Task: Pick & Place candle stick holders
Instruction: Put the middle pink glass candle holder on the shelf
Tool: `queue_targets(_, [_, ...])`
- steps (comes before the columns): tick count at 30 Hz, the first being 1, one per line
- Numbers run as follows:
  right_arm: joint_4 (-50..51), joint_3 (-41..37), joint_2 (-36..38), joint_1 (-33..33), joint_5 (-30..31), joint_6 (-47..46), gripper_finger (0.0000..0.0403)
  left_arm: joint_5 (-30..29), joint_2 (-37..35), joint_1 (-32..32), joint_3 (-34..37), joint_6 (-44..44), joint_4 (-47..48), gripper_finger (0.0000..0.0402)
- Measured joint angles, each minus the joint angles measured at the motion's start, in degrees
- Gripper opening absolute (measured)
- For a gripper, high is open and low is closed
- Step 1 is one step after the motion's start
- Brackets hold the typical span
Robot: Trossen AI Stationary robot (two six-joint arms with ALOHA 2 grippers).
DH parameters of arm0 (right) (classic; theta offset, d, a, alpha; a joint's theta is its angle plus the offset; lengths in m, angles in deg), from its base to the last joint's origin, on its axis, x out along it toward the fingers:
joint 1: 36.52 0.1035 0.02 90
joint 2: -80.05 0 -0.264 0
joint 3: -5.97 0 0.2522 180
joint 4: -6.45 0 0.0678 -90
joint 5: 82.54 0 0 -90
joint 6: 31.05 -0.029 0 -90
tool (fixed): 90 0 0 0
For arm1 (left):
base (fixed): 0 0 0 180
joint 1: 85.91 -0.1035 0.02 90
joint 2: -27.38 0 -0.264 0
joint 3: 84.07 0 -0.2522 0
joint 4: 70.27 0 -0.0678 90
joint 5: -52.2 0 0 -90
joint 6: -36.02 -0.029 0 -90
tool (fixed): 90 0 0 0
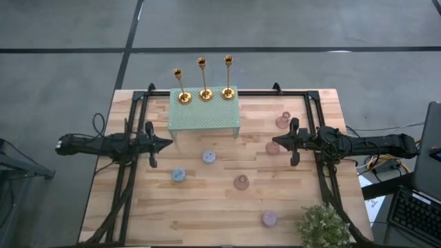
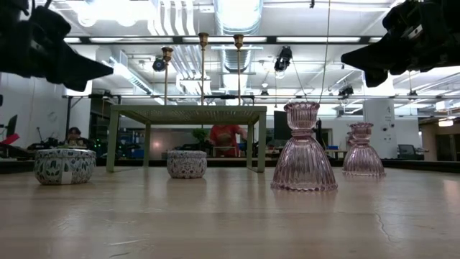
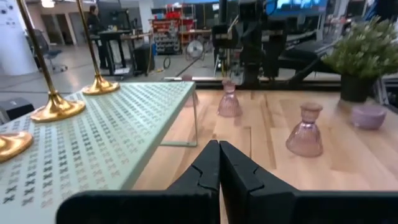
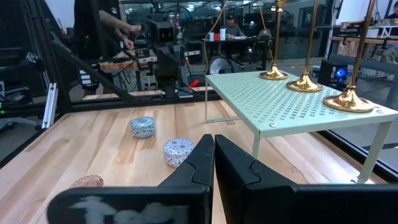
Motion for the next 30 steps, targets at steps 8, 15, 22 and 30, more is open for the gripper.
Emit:
queue_targets(8, [0.0,0.0,0.0,0.0,0.0,0.1,0.0008,1.0,0.8,0.0,0.6,2.8,-2.5,0.0010])
queue_targets(15, [0.0,0.0,0.0,0.0,0.0,0.0,0.0008,1.0,0.9,0.0,0.6,2.9,-2.5,0.0011])
queue_targets(22, [-0.4,0.0,0.0,0.0,0.0,0.3,0.0008,1.0,0.9,0.0,0.6,2.9,-2.5,0.0012])
queue_targets(30, [-6.0,0.0,0.0,0.0,0.0,-3.9,0.0008,1.0,0.9,0.0,0.6,2.9,-2.4,0.0012])
